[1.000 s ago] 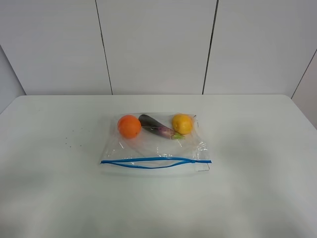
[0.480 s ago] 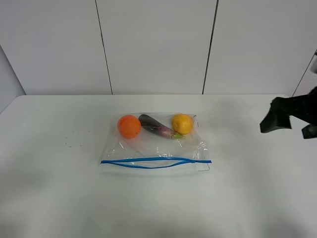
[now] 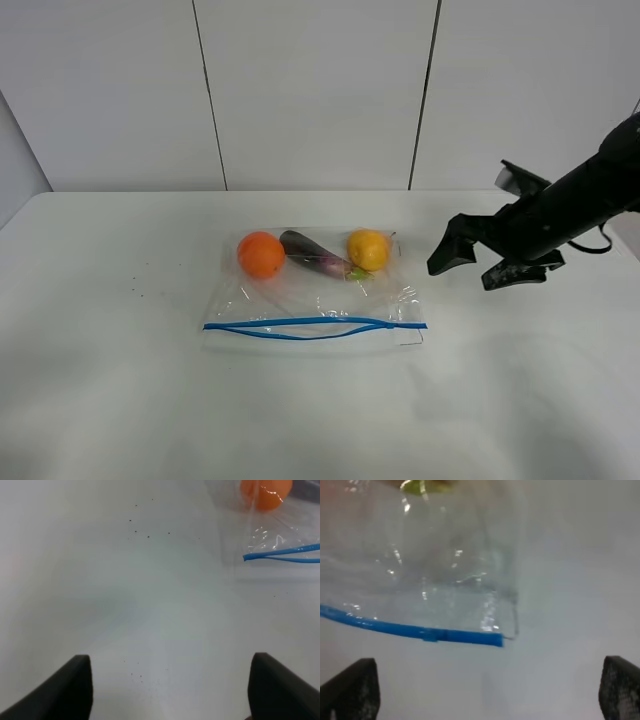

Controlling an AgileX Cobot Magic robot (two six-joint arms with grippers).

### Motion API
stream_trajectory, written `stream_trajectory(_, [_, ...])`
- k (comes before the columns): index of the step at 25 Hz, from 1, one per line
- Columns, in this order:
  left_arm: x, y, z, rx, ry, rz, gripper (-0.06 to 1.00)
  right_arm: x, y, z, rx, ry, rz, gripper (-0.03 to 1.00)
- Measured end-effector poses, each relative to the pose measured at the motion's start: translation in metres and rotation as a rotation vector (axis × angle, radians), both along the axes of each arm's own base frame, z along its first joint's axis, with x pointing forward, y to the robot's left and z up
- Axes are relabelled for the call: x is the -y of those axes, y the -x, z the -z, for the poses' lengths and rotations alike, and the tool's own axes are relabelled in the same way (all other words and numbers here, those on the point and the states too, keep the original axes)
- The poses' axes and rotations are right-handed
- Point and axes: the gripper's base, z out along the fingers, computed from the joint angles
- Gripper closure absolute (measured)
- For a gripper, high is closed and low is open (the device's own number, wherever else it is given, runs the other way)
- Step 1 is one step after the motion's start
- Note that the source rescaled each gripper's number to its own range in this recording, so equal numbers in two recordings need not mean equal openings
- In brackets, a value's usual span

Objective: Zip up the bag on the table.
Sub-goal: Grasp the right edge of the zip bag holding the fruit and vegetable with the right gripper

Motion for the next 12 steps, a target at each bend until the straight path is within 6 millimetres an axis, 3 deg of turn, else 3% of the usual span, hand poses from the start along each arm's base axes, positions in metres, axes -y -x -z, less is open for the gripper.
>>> stream_trajectory(7, [0.0, 0.0, 0.0, 0.0, 0.0, 0.0, 0.05, -0.013, -0.016, 0.053, -0.013, -0.145, -0.074, 0.0])
stream_trajectory(12, [0.0, 0.0, 0.0, 0.0, 0.0, 0.0, 0.05, -0.01, -0.02, 0.076, -0.026, -0.255, -0.098, 0.01])
